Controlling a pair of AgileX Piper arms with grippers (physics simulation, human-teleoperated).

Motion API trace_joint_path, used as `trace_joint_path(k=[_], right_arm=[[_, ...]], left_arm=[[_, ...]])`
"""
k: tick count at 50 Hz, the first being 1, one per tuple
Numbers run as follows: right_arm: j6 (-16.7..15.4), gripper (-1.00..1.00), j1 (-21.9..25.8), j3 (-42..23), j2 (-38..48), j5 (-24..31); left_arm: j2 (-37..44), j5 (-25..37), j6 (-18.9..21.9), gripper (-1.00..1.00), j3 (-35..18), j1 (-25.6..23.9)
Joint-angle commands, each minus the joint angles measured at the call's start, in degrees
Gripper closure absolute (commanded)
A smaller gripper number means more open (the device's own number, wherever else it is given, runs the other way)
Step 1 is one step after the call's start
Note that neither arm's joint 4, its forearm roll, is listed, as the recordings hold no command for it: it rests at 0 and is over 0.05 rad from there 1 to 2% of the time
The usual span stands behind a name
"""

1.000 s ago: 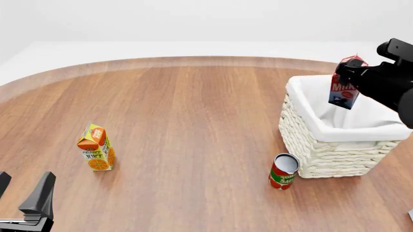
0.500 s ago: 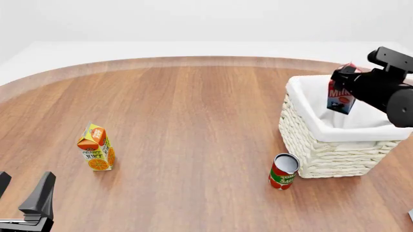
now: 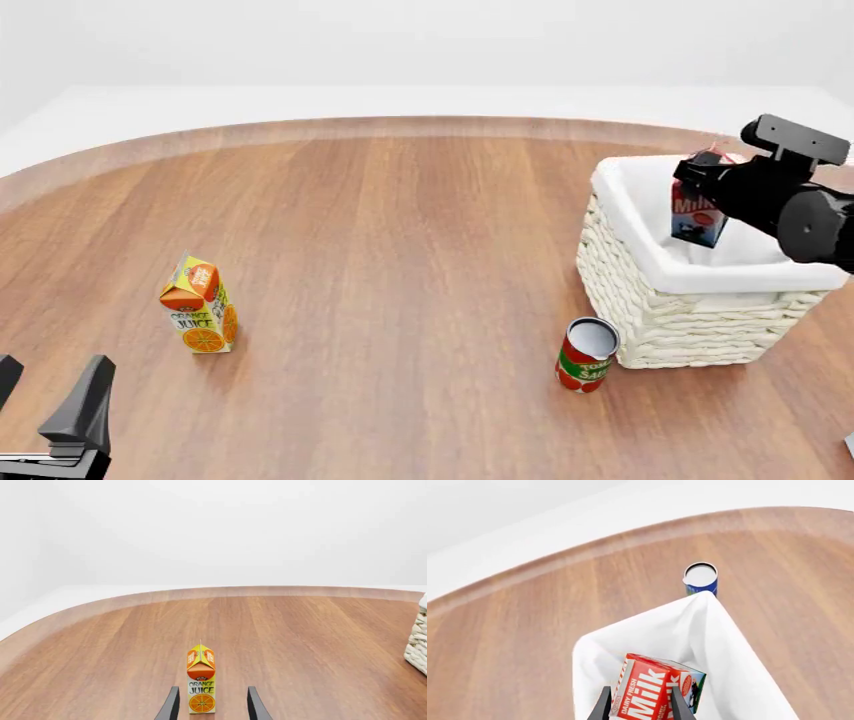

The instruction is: Pick the milk and place it in the basket.

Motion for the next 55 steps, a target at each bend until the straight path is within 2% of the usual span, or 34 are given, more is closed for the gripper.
trace_joint_path(k=[1, 18, 36, 49, 50, 55], right_arm=[[1.0, 1.00, -0.2, -2.0, 2.5, -1.2], [1.7, 1.00, 0.2, -2.4, 7.1, -2.8], [0.6, 1.00, -0.5, -2.3, 8.5, -2.8], [1.4, 1.00, -0.3, -2.3, 8.4, -2.5], [1.9, -1.00, 0.6, -2.1, 8.2, -2.5], [1.4, -1.00, 0.1, -2.3, 8.1, -2.5]], left_arm=[[0.0, 0.0, 0.0, -1.00, 0.0, 0.0], [0.0, 0.0, 0.0, -1.00, 0.0, 0.0], [0.0, 0.0, 0.0, -1.00, 0.0, 0.0], [0.0, 0.0, 0.0, -1.00, 0.0, 0.0], [0.0, 0.0, 0.0, -1.00, 0.0, 0.0], [0.0, 0.0, 0.0, -1.00, 0.0, 0.0]])
